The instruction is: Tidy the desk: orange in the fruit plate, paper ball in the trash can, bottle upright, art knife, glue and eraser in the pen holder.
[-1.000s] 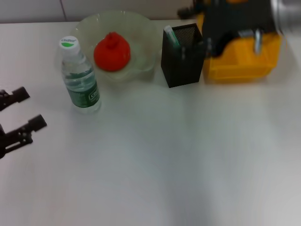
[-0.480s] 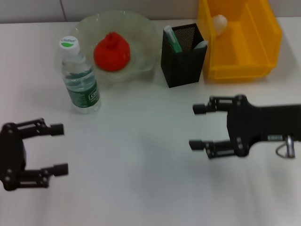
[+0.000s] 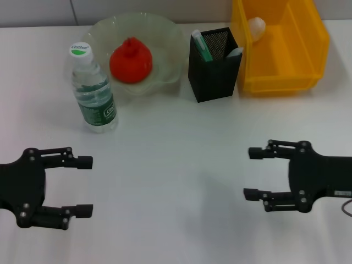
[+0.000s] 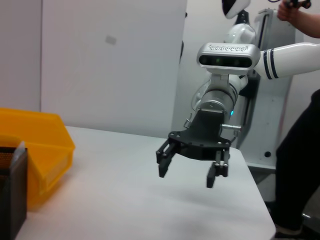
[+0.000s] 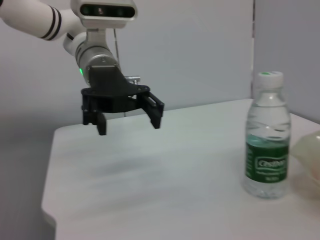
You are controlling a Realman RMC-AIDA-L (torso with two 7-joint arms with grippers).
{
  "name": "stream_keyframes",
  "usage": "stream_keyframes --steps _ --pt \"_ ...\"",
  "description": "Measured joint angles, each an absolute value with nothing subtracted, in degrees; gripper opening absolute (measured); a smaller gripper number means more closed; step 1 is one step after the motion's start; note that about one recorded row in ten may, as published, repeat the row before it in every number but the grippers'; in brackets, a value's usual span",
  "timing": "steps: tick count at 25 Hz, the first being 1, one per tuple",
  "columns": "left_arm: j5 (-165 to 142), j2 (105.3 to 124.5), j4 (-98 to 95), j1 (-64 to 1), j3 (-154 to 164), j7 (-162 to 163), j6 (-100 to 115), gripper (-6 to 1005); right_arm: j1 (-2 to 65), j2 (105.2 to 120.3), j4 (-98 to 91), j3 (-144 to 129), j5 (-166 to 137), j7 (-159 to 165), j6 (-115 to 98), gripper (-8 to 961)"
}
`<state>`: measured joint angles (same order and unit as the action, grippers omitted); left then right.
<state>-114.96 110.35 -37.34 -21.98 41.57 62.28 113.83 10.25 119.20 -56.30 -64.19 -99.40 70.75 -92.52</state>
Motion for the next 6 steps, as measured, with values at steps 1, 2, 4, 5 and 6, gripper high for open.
stream_keyframes --steps 1,2,4,5,6 --pt "-115.0 110.37 -37.3 -22.1 41.8 62.3 113.8 812 10.1 119.19 -55.8 -63.6 -99.4 70.3 -92.6 775" --pt "-115.0 110.46 -37.3 -22.3 41.9 62.3 113.9 812 10.1 119.09 -54.4 -61.8 -99.4 69.3 -92.9 775" --pt "-115.1 110.63 -37.4 -22.6 41.9 62.3 113.9 812 10.2 118.92 -53.6 -60.9 -99.5 68.8 -93.3 775" --pt "-115.1 110.74 -37.4 -22.6 41.9 62.3 113.9 812 10.2 118.92 -53.6 -60.9 -99.5 68.8 -93.3 775" --pt "-115.2 110.92 -37.4 -22.7 41.9 62.3 114.0 812 10.4 118.86 -53.4 -60.7 -99.6 68.6 -93.4 775"
